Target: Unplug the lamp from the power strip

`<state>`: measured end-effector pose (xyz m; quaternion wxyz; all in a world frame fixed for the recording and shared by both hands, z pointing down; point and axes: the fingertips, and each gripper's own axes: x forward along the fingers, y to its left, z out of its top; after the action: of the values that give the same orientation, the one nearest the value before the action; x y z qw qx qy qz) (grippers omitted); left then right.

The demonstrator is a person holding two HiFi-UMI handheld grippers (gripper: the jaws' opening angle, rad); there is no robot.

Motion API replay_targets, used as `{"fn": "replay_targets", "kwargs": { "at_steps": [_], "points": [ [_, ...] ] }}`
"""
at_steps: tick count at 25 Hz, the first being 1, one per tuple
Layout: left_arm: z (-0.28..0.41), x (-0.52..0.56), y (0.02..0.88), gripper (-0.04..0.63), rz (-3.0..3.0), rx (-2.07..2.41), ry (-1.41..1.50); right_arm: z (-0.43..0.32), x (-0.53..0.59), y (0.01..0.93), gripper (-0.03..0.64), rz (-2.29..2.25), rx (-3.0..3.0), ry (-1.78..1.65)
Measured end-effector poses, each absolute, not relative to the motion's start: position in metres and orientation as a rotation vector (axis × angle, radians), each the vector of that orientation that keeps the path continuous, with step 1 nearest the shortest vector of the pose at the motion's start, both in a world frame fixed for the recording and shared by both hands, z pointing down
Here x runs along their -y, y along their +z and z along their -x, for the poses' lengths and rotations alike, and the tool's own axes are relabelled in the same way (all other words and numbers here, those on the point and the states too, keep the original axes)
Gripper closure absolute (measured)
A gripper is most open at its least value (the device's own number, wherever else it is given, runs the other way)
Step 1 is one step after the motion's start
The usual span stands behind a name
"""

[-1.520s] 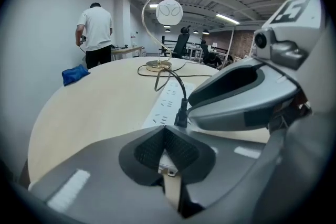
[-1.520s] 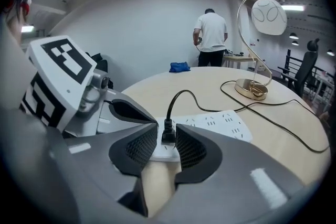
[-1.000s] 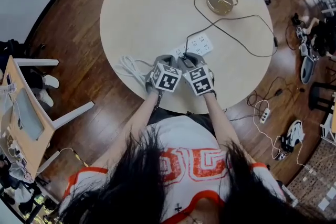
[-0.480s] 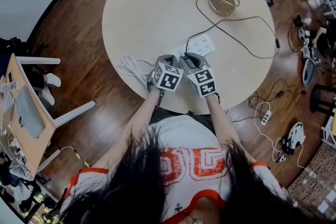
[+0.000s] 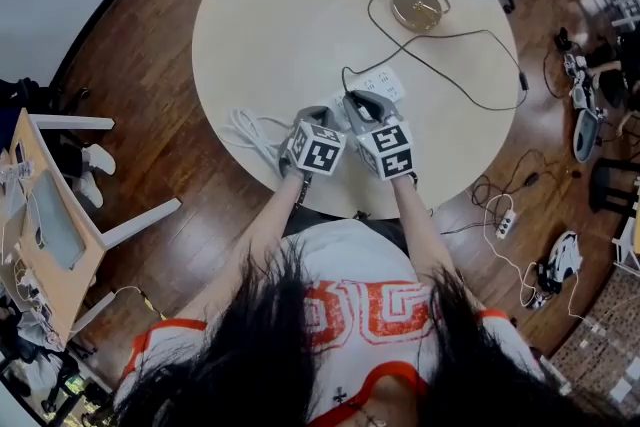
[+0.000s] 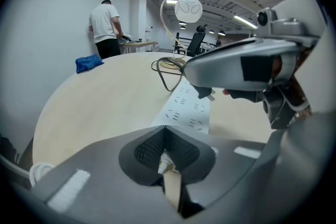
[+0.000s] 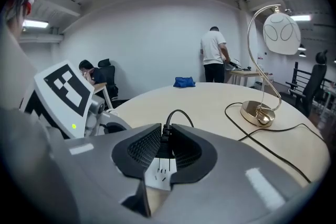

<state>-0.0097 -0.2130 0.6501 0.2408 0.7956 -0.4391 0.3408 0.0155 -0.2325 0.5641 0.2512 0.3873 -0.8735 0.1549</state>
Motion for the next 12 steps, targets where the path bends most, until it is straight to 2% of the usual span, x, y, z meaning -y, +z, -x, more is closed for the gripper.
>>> {"fn": "replay_targets", "kwargs": {
  "at_steps": [5,12],
  "points": [
    [0.007,0.213,0.649,0.594,-2.2,1.177,0.918,-0.017,0.228,0.584,0.557,-1.018,2.287,0.388],
    [0.013,0.209,0.613,0.594,-2.243,1.198,0.694,-0.026,0.222,0.609,0.547,-1.023,2.195,0.417]
  ]
}}
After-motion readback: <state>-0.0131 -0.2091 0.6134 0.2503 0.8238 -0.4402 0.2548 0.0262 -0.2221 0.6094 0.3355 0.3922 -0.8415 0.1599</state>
